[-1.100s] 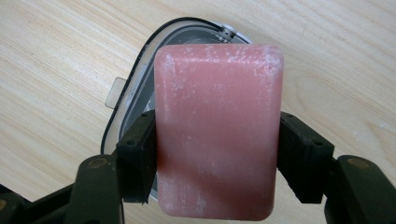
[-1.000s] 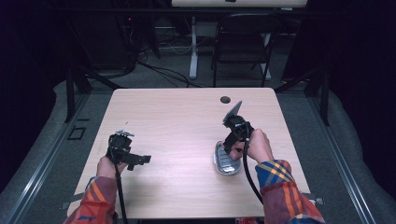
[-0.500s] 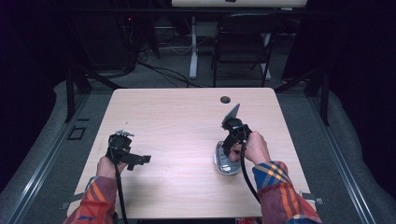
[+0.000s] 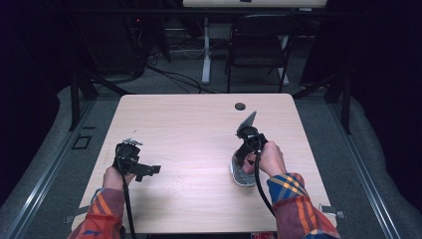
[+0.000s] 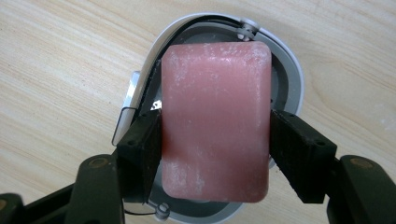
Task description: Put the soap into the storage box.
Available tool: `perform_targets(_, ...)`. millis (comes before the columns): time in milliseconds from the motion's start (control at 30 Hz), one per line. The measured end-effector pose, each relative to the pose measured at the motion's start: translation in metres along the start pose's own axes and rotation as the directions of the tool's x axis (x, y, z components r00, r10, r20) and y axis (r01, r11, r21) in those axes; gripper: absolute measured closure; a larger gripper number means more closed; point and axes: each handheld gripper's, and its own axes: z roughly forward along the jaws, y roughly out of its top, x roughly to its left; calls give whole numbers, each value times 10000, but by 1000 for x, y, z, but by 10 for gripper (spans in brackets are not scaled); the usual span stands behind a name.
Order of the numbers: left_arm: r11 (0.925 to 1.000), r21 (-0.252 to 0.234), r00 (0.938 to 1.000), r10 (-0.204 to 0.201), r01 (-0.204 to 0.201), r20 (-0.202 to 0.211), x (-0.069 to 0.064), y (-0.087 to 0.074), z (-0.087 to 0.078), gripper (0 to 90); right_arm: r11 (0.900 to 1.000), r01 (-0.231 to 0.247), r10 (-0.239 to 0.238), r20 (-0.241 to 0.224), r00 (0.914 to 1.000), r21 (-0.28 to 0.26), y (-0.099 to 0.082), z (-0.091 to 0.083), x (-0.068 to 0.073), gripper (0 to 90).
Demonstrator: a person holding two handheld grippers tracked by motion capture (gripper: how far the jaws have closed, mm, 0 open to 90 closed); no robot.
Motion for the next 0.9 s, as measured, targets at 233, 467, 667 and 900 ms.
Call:
perform_targets(233, 10000, 1, 10000, 9, -9, 1, 0, 0, 0, 0, 9995, -215, 207, -385, 9990, -210, -5, -2, -4, 372)
perform_targets(467, 10000, 14, 10000, 10, -10, 13, 0, 0, 0, 0, 9999, 68, -76, -619, 9981, -119, -10, -7, -4, 428)
perform_targets(667, 10000, 13, 10000, 15, -15, 24, 0, 0, 0, 0, 9959, -4, -62, -724, 9974, -906, -16, -14, -6, 445)
perform_targets(900, 10000, -1, 10000, 22, -22, 35, -1, 0, 0, 0, 9913, 546, -615, -546, 9966, -1197, -25, -32, -18, 384)
